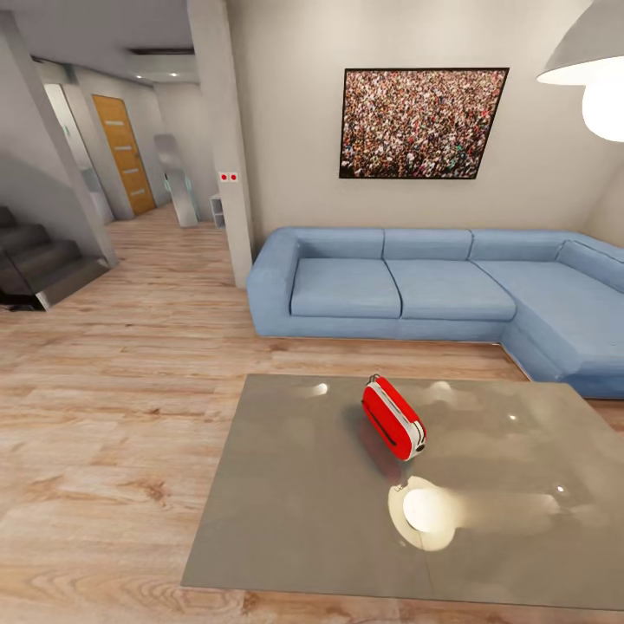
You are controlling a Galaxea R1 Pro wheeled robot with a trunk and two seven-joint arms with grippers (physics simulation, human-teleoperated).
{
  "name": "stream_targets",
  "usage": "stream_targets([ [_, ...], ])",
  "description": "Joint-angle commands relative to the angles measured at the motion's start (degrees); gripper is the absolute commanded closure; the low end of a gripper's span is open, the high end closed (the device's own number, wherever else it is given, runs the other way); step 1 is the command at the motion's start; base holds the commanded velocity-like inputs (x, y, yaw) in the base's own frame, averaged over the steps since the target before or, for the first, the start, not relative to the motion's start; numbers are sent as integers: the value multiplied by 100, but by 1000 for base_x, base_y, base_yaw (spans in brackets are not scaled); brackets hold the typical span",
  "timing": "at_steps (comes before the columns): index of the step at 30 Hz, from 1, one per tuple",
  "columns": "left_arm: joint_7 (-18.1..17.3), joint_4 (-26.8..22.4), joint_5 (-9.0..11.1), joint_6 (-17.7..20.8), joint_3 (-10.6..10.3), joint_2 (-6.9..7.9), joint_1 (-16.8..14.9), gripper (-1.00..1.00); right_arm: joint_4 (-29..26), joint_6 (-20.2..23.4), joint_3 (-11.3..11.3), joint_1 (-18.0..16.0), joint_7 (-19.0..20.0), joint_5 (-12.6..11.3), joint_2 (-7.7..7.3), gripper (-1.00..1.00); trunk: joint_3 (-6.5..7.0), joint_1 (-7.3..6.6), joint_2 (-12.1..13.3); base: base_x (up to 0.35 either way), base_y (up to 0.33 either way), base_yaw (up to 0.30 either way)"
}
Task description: Turn on the radio receiver that's on the table in the living room.
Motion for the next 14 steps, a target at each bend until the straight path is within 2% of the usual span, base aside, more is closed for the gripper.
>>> stream_targets([
  [1,0,-3,-3,0,0,3,0,100,0,-1,0,0,0,-1,0,-100,0,0,0,0,0,0],
  [14,-1,-19,-17,1,0,13,0,100,0,-3,7,-1,0,1,1,-100,0,0,0,0,0,0],
])
